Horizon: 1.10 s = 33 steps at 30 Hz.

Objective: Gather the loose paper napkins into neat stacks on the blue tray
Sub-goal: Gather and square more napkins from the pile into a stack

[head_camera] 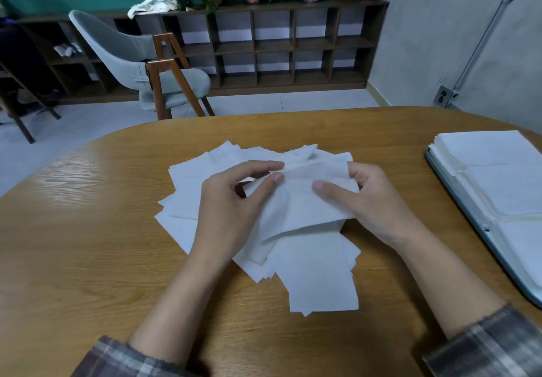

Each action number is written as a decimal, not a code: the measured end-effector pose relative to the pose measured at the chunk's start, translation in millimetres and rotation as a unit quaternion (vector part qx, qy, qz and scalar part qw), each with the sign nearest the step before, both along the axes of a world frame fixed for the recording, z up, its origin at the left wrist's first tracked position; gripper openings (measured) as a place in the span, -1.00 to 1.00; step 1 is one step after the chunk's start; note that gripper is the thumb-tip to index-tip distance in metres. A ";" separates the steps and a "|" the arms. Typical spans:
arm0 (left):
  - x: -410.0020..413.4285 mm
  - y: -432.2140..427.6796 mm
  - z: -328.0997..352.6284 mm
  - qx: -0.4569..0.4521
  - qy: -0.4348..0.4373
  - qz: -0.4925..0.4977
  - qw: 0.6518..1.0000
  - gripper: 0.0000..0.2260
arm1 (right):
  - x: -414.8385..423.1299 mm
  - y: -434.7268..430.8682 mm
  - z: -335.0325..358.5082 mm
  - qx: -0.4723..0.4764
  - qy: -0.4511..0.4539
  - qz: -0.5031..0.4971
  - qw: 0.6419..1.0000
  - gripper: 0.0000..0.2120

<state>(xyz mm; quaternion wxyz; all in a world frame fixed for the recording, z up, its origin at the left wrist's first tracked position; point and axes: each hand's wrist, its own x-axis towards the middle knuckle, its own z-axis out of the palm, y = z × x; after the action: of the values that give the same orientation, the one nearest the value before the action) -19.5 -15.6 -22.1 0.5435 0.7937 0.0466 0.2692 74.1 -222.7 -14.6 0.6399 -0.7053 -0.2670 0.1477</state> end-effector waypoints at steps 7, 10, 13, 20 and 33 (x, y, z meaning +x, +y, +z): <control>1.4 2.6 3.7 -0.034 0.007 0.013 0.999 -0.86 | -4.2 5.8 1.6 0.020 -0.008 0.001 1.000 -0.72; 1.7 1.4 3.7 -0.057 0.010 0.015 0.998 -0.85 | -5.9 5.5 2.3 0.031 -0.010 0.026 0.999 -0.55; 2.0 -0.1 3.6 -0.051 0.015 0.017 0.998 -0.85 | -6.7 5.2 2.9 0.025 -0.016 0.035 0.999 -0.44; 1.4 -3.7 2.0 -0.042 0.013 0.017 0.999 -0.84 | -7.3 6.1 2.7 0.006 -0.060 0.017 0.998 -0.38; 0.4 -9.7 1.4 -0.027 0.021 -0.002 0.999 -0.62 | 3.4 -3.1 2.8 -0.006 -0.074 0.025 0.997 -0.77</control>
<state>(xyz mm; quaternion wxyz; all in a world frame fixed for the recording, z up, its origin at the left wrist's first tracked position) -19.1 -25.4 -20.7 0.5642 0.7843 0.0633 0.2501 77.4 -225.8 -11.7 0.6106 -0.7110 -0.3300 0.1125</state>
